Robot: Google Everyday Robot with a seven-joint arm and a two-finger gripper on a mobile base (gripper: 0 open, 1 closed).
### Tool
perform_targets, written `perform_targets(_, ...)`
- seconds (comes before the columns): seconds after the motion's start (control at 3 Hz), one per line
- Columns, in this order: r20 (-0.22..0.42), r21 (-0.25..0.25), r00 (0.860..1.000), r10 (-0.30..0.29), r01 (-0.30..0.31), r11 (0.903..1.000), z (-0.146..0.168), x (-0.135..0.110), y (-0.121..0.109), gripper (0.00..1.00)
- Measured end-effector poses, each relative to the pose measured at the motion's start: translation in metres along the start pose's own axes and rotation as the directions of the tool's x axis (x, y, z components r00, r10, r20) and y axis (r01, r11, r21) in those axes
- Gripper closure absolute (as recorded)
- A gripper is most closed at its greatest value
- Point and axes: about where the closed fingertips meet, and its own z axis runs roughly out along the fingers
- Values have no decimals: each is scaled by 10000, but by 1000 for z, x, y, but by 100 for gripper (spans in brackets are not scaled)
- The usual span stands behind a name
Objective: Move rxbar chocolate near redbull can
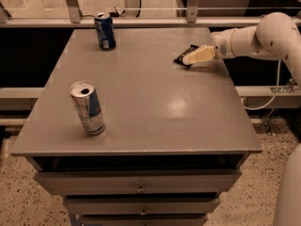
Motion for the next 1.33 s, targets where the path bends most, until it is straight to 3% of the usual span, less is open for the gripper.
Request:
perform_targets(0.33,-67,198,9999,156,-154,9997,4,4,-12,0)
perform_targets(1.0,-207,-232,9980,596,-601,9979,16,17,-9,0)
perform_targets(1.33,-173,-661,9981,592,-602,9960,18,14,5,14)
